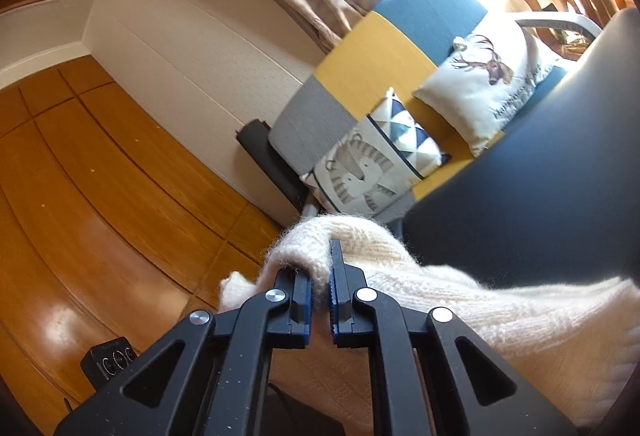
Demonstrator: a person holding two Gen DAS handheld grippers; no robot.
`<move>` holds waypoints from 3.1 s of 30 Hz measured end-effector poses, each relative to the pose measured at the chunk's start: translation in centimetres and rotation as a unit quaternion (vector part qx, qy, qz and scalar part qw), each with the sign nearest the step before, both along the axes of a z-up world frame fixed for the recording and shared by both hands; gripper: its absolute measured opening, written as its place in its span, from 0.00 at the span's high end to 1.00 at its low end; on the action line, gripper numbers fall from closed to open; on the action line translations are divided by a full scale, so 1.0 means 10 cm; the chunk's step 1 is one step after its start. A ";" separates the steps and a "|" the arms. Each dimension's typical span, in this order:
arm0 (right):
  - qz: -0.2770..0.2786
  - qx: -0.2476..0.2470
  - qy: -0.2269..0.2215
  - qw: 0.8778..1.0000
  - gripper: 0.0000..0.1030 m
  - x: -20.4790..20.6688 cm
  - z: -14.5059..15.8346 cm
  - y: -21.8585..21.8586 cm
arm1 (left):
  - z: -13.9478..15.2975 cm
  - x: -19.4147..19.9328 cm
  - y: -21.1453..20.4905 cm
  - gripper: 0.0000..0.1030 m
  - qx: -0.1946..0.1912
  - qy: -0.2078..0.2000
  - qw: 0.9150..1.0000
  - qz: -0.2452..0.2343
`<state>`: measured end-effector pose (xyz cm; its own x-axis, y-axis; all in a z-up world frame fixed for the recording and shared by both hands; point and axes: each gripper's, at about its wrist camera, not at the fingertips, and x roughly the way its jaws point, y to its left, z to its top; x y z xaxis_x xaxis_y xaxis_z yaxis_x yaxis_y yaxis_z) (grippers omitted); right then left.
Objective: Fold clothes
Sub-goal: 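Lift the sweater off the table with both grippers, holding it up, then lower the sweater onto the table and open both grippers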
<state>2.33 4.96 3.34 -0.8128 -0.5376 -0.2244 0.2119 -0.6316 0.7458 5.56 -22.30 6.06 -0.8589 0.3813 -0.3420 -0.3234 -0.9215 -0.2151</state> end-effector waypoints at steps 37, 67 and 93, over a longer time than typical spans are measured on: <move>0.193 -0.094 0.222 0.951 0.94 0.30 2.23 -0.82 | 2.53 0.77 0.07 0.95 -0.021 0.281 0.959 -0.039; 0.141 -0.025 0.239 0.960 0.94 0.86 1.88 -0.80 | 1.78 0.69 0.22 0.95 0.064 0.180 0.980 -0.050; 0.031 -0.012 -0.110 0.993 0.93 -1.51 -0.93 -0.29 | -1.01 -1.80 -0.20 0.94 0.006 -0.173 0.983 0.060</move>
